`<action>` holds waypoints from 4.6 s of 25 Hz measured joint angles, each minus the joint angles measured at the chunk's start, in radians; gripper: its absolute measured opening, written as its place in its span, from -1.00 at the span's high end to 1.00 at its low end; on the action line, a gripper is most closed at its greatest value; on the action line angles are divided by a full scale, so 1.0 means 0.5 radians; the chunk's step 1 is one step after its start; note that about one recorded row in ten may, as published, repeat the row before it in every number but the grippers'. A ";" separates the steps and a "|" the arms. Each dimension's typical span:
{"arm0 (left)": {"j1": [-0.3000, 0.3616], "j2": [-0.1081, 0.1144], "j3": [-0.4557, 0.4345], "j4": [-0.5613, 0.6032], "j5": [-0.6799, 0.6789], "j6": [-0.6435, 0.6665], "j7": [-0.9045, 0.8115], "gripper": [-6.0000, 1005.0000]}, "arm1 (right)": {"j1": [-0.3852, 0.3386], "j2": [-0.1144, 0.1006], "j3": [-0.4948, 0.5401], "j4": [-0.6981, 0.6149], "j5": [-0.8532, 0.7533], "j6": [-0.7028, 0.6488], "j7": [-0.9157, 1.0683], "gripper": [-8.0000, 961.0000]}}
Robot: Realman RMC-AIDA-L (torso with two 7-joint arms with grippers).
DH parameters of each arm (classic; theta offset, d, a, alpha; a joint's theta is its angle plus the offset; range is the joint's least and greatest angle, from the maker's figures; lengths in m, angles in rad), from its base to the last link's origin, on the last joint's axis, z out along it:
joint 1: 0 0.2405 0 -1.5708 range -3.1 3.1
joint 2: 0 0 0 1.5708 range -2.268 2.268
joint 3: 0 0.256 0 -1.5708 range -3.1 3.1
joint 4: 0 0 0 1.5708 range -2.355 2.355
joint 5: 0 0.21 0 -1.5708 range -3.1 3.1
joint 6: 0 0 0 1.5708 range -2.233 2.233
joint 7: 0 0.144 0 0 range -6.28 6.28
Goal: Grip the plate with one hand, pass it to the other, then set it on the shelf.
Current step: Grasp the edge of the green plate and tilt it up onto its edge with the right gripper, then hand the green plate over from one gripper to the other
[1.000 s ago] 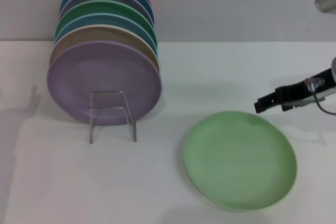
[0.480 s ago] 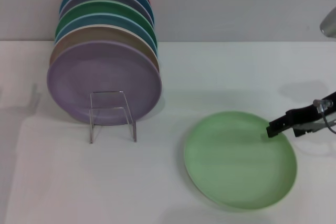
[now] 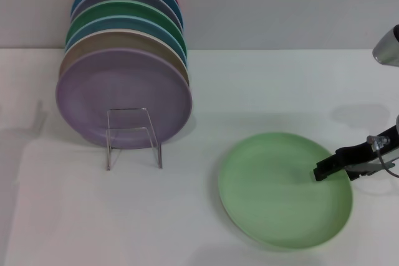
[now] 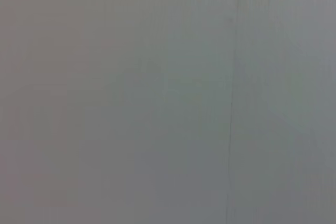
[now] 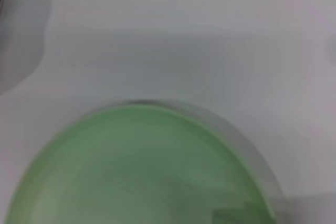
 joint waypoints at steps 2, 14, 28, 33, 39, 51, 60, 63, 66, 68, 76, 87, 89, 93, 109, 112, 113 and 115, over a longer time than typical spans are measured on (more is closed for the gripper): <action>0.002 0.000 0.000 0.000 0.000 0.000 0.000 -0.71 | 0.006 0.000 0.000 -0.034 0.000 -0.015 -0.003 -0.51; -0.003 0.002 -0.004 0.000 0.000 0.000 0.000 -0.71 | 0.021 -0.002 -0.009 -0.097 -0.033 -0.051 0.006 -0.51; 0.004 0.003 -0.025 0.000 0.000 0.013 0.000 -0.71 | 0.036 -0.003 -0.018 -0.119 -0.048 -0.049 0.000 0.53; 0.004 0.003 -0.027 0.000 0.000 0.015 0.000 -0.71 | 0.027 -0.003 -0.021 -0.097 -0.055 -0.053 -0.032 0.66; 0.002 0.003 -0.028 0.000 0.000 0.016 0.000 -0.71 | 0.023 -0.003 -0.023 -0.079 -0.077 -0.065 -0.054 0.83; 0.003 0.003 -0.031 0.000 0.000 0.016 0.000 -0.71 | -0.042 0.031 -0.002 0.184 -0.063 -0.151 -0.137 0.94; 0.004 0.003 -0.031 0.000 0.000 0.026 0.000 -0.71 | -0.139 0.061 -0.001 0.499 -0.015 -0.329 -0.176 0.94; 0.004 0.003 -0.031 -0.001 0.000 0.029 0.000 -0.71 | -0.168 0.062 -0.001 0.562 0.001 -0.400 -0.182 0.94; 0.004 0.003 -0.031 -0.002 0.000 0.031 0.000 -0.71 | -0.193 0.062 -0.004 0.611 0.002 -0.497 -0.193 0.94; 0.004 0.003 -0.031 -0.003 0.000 0.031 0.000 -0.71 | -0.209 0.062 -0.018 0.634 0.003 -0.585 -0.206 0.94; -0.005 0.003 -0.031 -0.003 0.000 0.029 0.000 -0.71 | -0.270 0.065 -0.230 0.635 -0.024 -1.096 -0.294 0.94; -0.012 0.006 -0.030 -0.003 0.000 0.034 0.000 -0.71 | -0.457 0.073 -0.666 0.457 -0.005 -2.061 -0.376 0.94; -0.011 0.008 -0.031 -0.003 0.000 0.034 0.000 -0.71 | -0.496 0.074 -0.775 0.391 -0.003 -2.290 -0.376 0.94; -0.001 0.009 -0.033 -0.003 0.000 0.039 0.000 -0.71 | -0.582 0.078 -0.988 0.283 -0.003 -2.712 -0.356 0.94; 0.114 -0.003 0.011 -0.003 0.014 0.195 -0.116 -0.71 | -0.789 0.079 -1.558 -0.453 0.000 -4.466 -0.110 0.94; 0.157 -0.005 0.078 -0.004 0.014 0.255 -0.158 -0.71 | -0.826 0.077 -1.632 -0.533 -0.002 -4.722 -0.068 0.94; 0.175 -0.006 0.120 -0.008 0.015 0.279 -0.161 -0.71 | -0.845 0.077 -1.653 -0.545 -0.002 -4.780 -0.058 0.94; 0.208 -0.006 0.188 -0.019 0.015 0.315 -0.161 -0.71 | -0.919 0.077 -1.740 -0.564 -0.002 -4.940 -0.038 0.94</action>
